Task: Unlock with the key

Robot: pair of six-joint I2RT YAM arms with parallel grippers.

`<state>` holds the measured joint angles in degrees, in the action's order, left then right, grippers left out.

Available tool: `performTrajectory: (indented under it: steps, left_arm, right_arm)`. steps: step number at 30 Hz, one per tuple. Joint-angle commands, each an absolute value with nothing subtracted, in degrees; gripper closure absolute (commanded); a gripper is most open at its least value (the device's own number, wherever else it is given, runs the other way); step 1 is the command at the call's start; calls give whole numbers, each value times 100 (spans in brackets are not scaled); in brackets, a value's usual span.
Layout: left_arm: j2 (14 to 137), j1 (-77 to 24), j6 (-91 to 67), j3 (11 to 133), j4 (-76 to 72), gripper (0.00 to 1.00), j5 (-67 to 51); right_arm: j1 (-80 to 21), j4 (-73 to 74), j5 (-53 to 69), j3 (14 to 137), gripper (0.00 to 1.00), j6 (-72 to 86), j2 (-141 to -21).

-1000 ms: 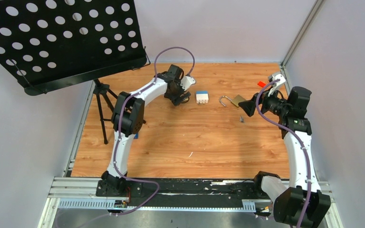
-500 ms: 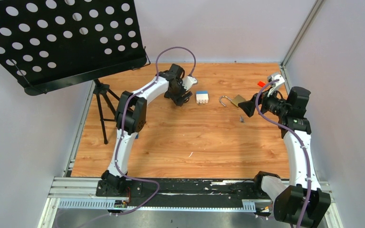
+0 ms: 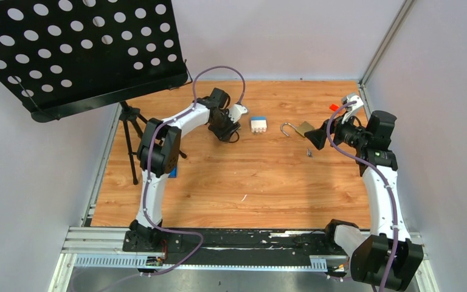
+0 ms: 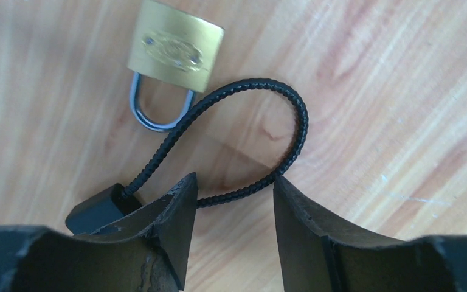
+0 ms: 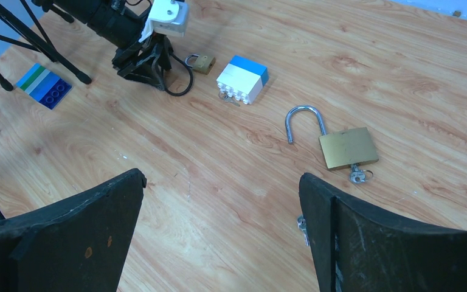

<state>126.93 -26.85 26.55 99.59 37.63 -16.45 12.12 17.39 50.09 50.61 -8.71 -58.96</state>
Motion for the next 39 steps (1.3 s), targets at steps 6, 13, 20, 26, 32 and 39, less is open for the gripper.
performTrajectory:
  steps: [6, 13, 20, 26, 32, 39]
  left_arm:
    - [12174, -2663, 2768, 9125, 3932, 50, -2006]
    - [11843, -2760, 2771, 8372, 3732, 57, -2286]
    - [11343, -3664, 3014, 7553, 3456, 64, -1652]
    - [11365, -4444, 2751, 7601, 3543, 77, -1410]
    - [11244, -4614, 2418, 7798, 3638, 83, -2051]
    - [10470, -4586, 2370, 7521, 3392, 53, -2068]
  right_arm:
    - [1187, 1767, 5194, 5076, 0, -936, -5902]
    - [1187, 1767, 5214, 5089, 0, -934, -5930]
    - [1186, 1775, 5222, 5088, 0, -936, -5950]
    - [1185, 1775, 5229, 5089, 0, -934, -5941]
    - [1187, 1793, 5234, 5089, 0, -943, -5942]
    - [1187, 1800, 5236, 5098, 0, -947, -5975]
